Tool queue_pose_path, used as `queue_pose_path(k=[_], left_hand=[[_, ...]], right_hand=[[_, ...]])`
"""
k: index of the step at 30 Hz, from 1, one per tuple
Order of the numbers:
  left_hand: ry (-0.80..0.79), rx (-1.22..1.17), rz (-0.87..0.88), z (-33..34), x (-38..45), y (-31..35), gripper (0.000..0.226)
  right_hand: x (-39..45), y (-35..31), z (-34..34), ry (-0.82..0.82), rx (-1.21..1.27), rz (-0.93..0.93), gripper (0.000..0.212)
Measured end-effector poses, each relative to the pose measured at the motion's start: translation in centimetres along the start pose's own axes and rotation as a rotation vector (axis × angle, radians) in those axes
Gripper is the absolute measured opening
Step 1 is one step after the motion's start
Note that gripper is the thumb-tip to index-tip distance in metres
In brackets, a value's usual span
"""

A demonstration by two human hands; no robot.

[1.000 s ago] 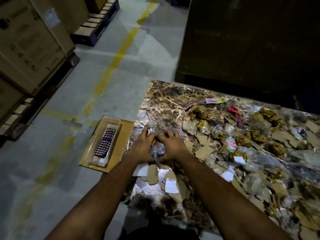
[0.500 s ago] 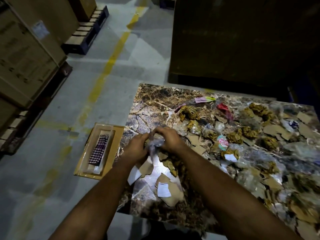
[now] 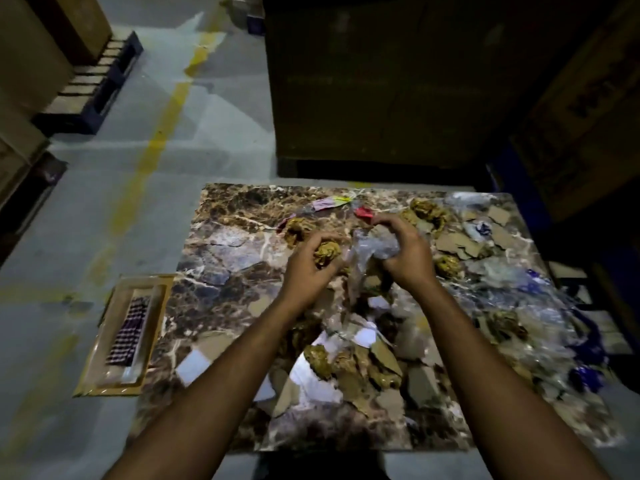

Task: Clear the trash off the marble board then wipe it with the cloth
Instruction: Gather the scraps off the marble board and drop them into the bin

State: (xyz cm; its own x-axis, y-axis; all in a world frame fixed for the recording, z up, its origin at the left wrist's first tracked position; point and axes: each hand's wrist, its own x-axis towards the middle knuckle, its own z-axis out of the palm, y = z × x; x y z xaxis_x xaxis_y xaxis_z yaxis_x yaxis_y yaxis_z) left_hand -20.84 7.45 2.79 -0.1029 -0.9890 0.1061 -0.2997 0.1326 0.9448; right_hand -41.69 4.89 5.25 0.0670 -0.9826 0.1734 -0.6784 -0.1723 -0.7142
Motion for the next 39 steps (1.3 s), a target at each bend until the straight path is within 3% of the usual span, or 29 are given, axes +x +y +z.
queue_pose_path(k=[4, 7, 11, 15, 19, 22, 24, 28, 32, 36, 39], left_hand=[[-0.079, 0.125, -0.053, 7.2, 0.9, -1.0, 0.055], [-0.265, 0.292, -0.142, 11.5, 0.7, -2.7, 0.055], [-0.359, 0.498, -0.186, 13.5, 0.2, -4.2, 0.066], [-0.397, 0.604, -0.243, 12.4, 0.5, -3.9, 0.07], [-0.456, 0.581, -0.282, 10.4, 0.6, -2.3, 0.068], [-0.461, 0.491, -0.291, 8.7, 0.4, -1.3, 0.07], [-0.43, 0.474, -0.275, 6.9, -0.2, -1.4, 0.072], [-0.37, 0.46, -0.222, 2.5, -2.5, -2.7, 0.078], [-0.223, 0.447, -0.193, -3.4, -6.2, -4.9, 0.082], [-0.044, 0.607, -0.212, -10.7, -10.7, -8.1, 0.091], [-0.169, 0.797, -0.387, -15.2, -13.7, -10.4, 0.125]], right_hand=[[-2.2, 6.1, -2.5, 0.062, -0.111, 0.176, 0.055], [-3.5, 9.5, -1.1, -0.121, -0.222, 0.279, 0.058], [-4.2, 11.5, 0.0, -0.44, -0.437, 0.292, 0.087], [-3.8, 11.0, -2.1, -0.545, -0.405, 0.247, 0.115], [-3.9, 10.0, -4.0, -0.533, -0.218, 0.208, 0.118], [-4.0, 8.9, -4.6, -0.468, -0.11, 0.197, 0.103], [-4.0, 7.3, -4.5, -0.409, -0.189, 0.168, 0.09], [-4.4, 1.9, -1.9, -0.325, -0.327, -0.021, 0.073], [-5.1, -3.0, 4.3, -0.396, -0.242, -0.25, 0.065], [-5.4, -6.6, 11.6, -0.648, -0.286, -0.385, 0.084], [-5.8, -8.0, 16.4, -0.934, -0.536, -0.468, 0.126]])
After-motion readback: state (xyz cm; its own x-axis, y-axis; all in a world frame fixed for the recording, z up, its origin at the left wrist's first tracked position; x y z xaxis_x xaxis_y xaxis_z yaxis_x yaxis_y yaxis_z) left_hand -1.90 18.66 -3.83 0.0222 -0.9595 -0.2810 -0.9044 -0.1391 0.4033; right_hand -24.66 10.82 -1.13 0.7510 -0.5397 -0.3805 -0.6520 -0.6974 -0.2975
